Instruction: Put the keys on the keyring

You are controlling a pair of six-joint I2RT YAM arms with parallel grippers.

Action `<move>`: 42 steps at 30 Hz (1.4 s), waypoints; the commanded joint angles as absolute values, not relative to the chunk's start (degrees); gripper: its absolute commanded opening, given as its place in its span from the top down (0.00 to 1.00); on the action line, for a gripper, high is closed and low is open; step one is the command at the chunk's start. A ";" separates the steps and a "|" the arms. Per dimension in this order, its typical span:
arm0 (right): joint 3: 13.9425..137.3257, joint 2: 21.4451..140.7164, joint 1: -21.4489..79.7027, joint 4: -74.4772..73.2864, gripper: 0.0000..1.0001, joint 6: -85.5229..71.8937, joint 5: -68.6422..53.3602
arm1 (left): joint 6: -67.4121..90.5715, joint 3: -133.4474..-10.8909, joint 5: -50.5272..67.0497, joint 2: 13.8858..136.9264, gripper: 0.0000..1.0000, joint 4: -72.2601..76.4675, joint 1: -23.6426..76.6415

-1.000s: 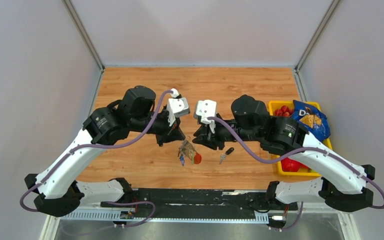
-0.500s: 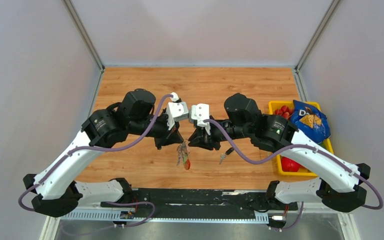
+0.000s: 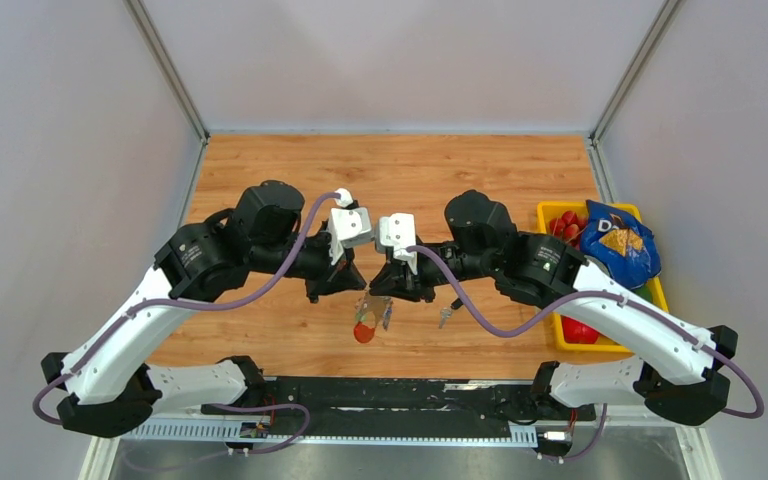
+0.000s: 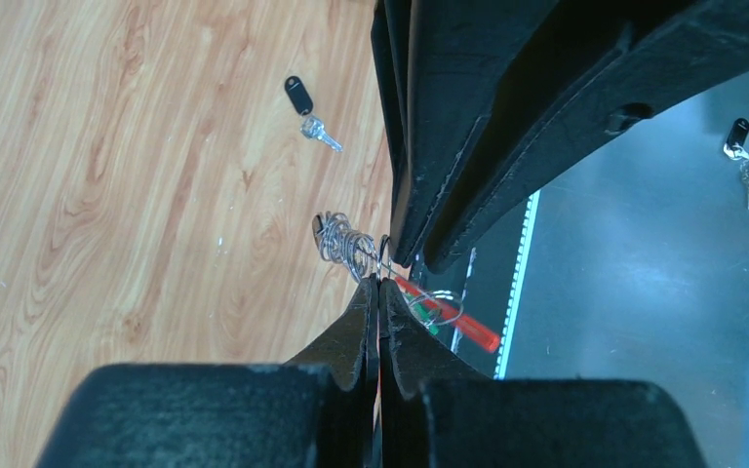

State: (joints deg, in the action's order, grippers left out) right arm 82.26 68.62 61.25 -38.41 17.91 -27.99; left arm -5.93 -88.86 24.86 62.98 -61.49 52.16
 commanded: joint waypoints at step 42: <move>74.13 58.50 61.32 -22.78 0.59 12.46 -31.27 | -8.82 -87.26 32.65 56.50 1.00 -52.04 52.82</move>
State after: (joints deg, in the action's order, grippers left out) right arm 72.47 58.61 61.32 -23.35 12.27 -28.03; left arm -7.44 -86.94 31.44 57.60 -54.43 52.53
